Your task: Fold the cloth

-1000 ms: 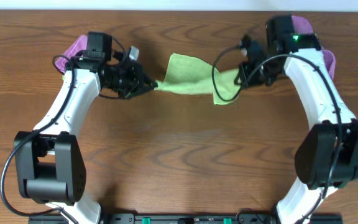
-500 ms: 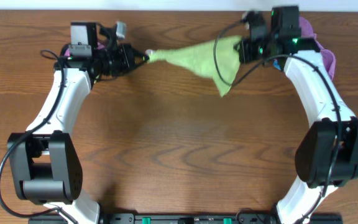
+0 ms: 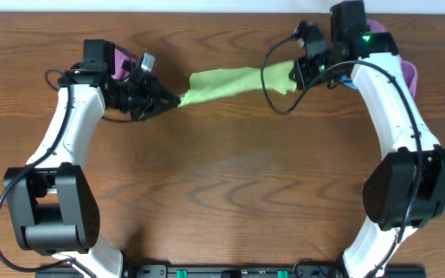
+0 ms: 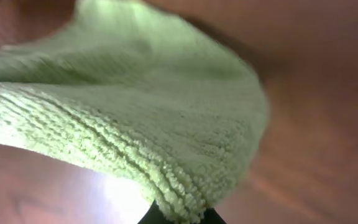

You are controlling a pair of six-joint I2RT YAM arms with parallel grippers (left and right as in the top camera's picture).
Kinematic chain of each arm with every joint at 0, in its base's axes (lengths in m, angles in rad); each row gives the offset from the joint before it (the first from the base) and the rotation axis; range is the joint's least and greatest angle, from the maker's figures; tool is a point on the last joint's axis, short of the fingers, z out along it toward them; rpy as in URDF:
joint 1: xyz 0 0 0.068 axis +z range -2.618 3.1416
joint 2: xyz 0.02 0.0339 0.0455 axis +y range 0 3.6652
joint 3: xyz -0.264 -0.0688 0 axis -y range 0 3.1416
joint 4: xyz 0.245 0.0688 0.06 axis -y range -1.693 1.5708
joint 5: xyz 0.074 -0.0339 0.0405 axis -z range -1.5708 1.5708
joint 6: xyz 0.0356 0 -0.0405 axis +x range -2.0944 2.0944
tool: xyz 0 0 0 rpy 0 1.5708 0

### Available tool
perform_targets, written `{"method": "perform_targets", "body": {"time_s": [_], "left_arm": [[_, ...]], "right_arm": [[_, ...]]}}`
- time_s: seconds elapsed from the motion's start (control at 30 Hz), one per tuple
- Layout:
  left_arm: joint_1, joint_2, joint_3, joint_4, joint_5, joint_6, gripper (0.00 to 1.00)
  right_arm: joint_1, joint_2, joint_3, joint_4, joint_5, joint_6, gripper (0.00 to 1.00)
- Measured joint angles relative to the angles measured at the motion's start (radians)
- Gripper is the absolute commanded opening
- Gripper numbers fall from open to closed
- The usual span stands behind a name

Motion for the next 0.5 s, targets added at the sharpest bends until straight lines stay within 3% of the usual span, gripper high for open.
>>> {"method": "perform_targets", "body": {"time_s": [0.3,0.5], "left_arm": [[0.003,0.0,0.0,-0.2,-0.049,0.173,0.06],[0.002,-0.001,0.0,-0.264,-0.08,0.246,0.06]], "right_arm": [[-0.001,0.003,-0.212,-0.065,-0.043,-0.017,0.02],[-0.001,0.004,-0.246,-0.077,-0.088,-0.024,0.01]]}}
